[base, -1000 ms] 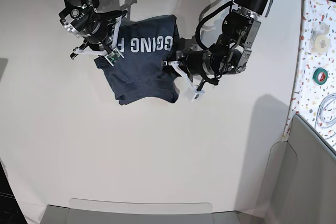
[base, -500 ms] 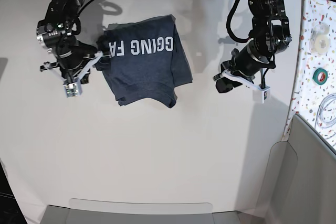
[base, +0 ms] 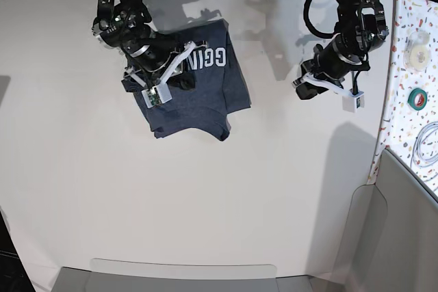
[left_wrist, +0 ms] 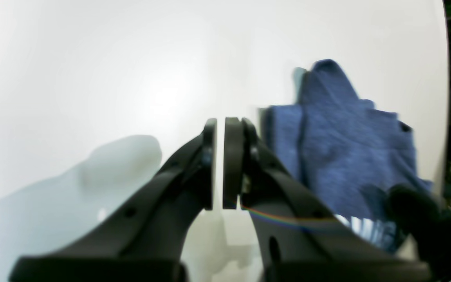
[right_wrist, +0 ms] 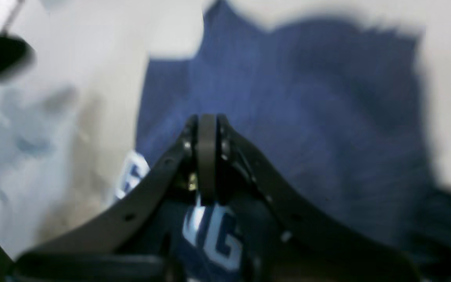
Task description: Layout the t-shirt on the table in an organized manner, then fold the t-shirt properly
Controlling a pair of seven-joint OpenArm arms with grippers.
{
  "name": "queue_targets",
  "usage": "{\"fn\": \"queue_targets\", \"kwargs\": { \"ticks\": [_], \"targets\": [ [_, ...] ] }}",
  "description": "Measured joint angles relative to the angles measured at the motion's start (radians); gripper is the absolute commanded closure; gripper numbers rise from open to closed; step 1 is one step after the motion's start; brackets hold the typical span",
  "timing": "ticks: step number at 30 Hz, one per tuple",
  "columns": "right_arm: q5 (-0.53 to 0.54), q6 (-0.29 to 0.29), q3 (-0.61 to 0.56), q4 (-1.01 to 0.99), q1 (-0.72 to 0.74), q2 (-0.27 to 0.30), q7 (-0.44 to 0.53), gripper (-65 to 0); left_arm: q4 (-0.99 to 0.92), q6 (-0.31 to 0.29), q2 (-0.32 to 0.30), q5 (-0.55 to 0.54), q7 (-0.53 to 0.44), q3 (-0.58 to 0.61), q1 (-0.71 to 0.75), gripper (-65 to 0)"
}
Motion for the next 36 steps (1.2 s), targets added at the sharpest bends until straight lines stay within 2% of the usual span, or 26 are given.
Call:
{"fn": "queue_targets", "kwargs": {
  "ticks": [2, 3, 6, 8, 10, 12, 14, 16, 20, 26, 31, 33, 36],
  "targets": [
    [-0.06, 0.002, 0.0, -0.087, -0.008, 0.021, 0.0, 0.0, 0.0, 0.002, -0.011, 0.002, -0.004, -0.001, 0.006, -3.7],
    [-0.038, 0.019, 0.003, -0.123, -0.01, 0.047, 0.065, 0.0, 0.0, 0.002, -0.011, -0.002, -0.01, 0.0, 0.01, -3.7],
    [-0.05, 0.05, 0.045, -0.177, 0.004, 0.121, 0.14, 0.0, 0.0, 0.002, -0.004, -0.005, 0.003, 0.0, 0.026, -3.7],
    [-0.058, 0.054, 0.099, -0.179, 0.001, 0.183, 0.171, 0.0, 0.0, 0.002, -0.004, -0.008, 0.006, 0.0, 0.026, -3.7],
    [-0.057, 0.053, 0.166, -0.178, -0.012, 0.274, 0.18, 0.0, 0.0, 0.0, -0.008, -0.008, 0.003, 0.0, 0.021, -3.7],
    [-0.075, 0.045, 0.222, -0.179, -0.029, 0.369, 0.178, 0.0, 0.0, 0.0, -0.008, -0.006, 0.003, 0.0, 0.021, -3.7],
    [-0.129, 0.011, 0.28, -0.19, -0.041, 0.471, 0.122, 0.0, 0.0, 0.0, -0.006, -0.008, 0.006, 0.003, 0.024, -3.7],
    [-0.171, 0.0, 0.33, -0.223, -0.061, 0.545, 0.089, 0.0, 0.0, 0.0, -0.002, -0.007, 0.006, 0.005, 0.026, -3.7],
    [-0.192, -0.004, 0.356, -0.293, -0.075, 0.641, 0.051, 0.0, 0.0, -0.001, -0.002, -0.009, 0.006, 0.006, 0.024, -3.7],
    [-0.197, 0.0, 0.335, -0.362, -0.019, 0.668, 0.06, 0.0, 0.0, 0.002, -0.002, -0.008, 0.006, 0.007, 0.025, -3.7],
    [-0.201, -0.003, 0.345, -0.377, 0.014, 0.658, 0.069, 0.0, 0.0, -0.001, 0.0, -0.008, 0.007, 0.007, 0.039, -3.7],
    [-0.196, 0.008, 0.374, -0.353, 0.027, 0.646, 0.044, 0.0, 0.0, -0.001, 0.0, -0.008, 0.006, 0.007, 0.038, -3.7],
    [-0.173, 0.023, 0.483, -0.311, 0.073, 0.619, 0.043, 0.0, 0.004, 0.0, 0.0, -0.009, 0.006, 0.018, 0.037, -3.5]
  ]
}}
